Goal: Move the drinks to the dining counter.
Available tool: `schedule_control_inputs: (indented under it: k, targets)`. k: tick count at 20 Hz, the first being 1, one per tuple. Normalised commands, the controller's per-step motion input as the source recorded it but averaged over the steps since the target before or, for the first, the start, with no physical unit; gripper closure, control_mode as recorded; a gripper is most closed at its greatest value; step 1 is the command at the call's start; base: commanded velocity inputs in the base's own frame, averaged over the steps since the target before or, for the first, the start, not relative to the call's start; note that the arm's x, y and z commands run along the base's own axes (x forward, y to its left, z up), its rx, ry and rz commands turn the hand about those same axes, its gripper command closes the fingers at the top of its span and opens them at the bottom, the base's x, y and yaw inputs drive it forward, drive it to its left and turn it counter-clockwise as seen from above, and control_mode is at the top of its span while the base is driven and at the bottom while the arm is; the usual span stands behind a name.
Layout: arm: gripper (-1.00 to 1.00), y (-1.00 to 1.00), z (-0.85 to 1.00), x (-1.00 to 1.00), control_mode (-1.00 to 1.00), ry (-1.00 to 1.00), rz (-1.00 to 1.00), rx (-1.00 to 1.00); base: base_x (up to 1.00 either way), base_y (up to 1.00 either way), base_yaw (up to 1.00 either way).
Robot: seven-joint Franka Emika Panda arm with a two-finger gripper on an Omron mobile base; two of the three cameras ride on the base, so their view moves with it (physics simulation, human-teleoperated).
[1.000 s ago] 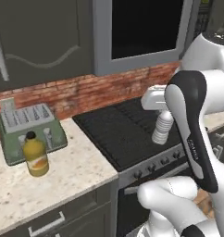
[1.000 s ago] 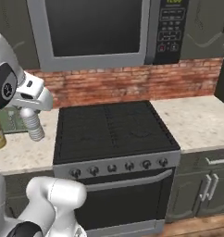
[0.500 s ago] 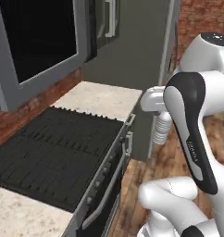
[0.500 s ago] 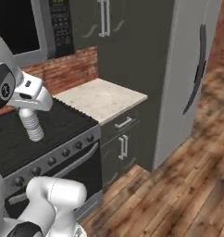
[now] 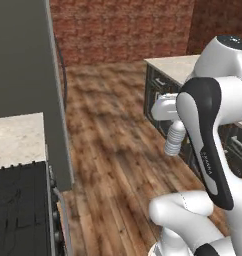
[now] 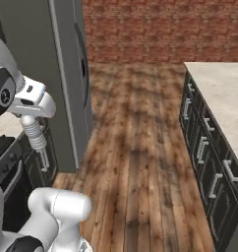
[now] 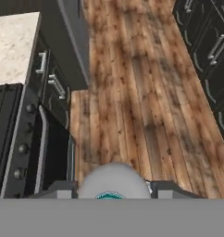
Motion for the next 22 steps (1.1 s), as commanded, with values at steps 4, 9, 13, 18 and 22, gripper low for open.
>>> schedule_control_inputs:
  k: [4, 9, 13, 18, 22]
  targets:
    - [1.00, 0.00, 0.00, 0.00, 1.00, 0.00, 0.00, 0.00, 0.00, 0.00, -1.00]
    - [1.00, 0.00, 0.00, 0.00, 1.00, 0.00, 0.00, 0.00, 0.00, 0.00, -0.99]
    - [1.00, 0.00, 0.00, 0.00, 1.00, 0.00, 0.00, 0.00, 0.11, 0.18, -0.87]
    - [1.00, 0.00, 0.00, 0.00, 1.00, 0.00, 0.00, 0.00, 0.86, 1.00, -0.51]
    - [1.00, 0.00, 0.00, 0.00, 1.00, 0.00, 0.00, 0.00, 1.00, 1.00, -0.40]
